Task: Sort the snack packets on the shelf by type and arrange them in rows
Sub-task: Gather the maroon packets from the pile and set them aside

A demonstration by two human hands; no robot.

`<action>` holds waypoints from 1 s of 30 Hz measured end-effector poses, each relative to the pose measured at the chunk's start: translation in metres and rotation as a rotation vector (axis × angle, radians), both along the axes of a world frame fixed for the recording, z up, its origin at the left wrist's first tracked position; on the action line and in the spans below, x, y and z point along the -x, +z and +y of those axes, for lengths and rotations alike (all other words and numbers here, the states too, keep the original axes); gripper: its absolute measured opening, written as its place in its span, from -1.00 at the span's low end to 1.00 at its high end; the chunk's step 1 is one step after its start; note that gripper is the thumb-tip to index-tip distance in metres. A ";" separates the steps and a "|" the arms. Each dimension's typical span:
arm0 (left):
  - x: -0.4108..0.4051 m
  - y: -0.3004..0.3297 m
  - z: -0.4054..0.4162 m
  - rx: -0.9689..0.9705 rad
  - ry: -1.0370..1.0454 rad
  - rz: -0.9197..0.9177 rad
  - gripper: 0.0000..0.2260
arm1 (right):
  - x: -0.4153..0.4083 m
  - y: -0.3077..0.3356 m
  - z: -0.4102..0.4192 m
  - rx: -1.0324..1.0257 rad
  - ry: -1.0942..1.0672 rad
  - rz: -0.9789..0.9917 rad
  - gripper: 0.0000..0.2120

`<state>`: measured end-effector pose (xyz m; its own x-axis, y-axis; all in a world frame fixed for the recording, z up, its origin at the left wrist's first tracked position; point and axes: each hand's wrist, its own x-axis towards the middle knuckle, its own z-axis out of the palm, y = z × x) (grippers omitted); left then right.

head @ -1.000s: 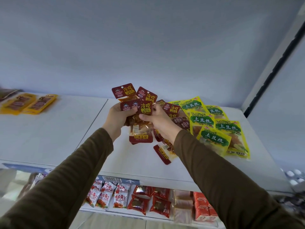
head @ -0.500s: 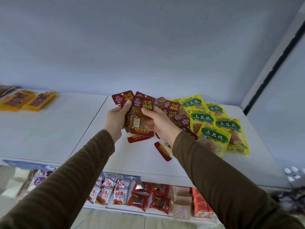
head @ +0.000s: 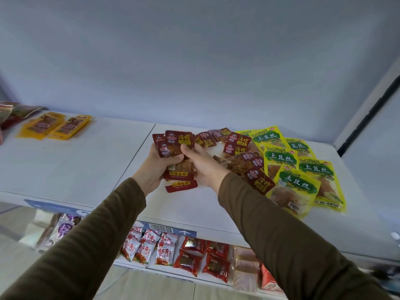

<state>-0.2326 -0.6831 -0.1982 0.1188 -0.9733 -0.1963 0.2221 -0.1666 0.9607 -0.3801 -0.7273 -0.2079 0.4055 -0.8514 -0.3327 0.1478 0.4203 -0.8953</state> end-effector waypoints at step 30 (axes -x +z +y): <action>-0.058 -0.028 -0.016 -0.139 0.156 0.099 -0.62 | 0.005 0.016 -0.119 0.741 0.381 1.441 -0.12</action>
<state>-0.1749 -0.6987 -0.2265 0.2394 -0.9074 -0.3455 0.3479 -0.2521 0.9030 -0.3853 -0.8463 -0.1915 0.3532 -0.9162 -0.1894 -0.9265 -0.3144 -0.2068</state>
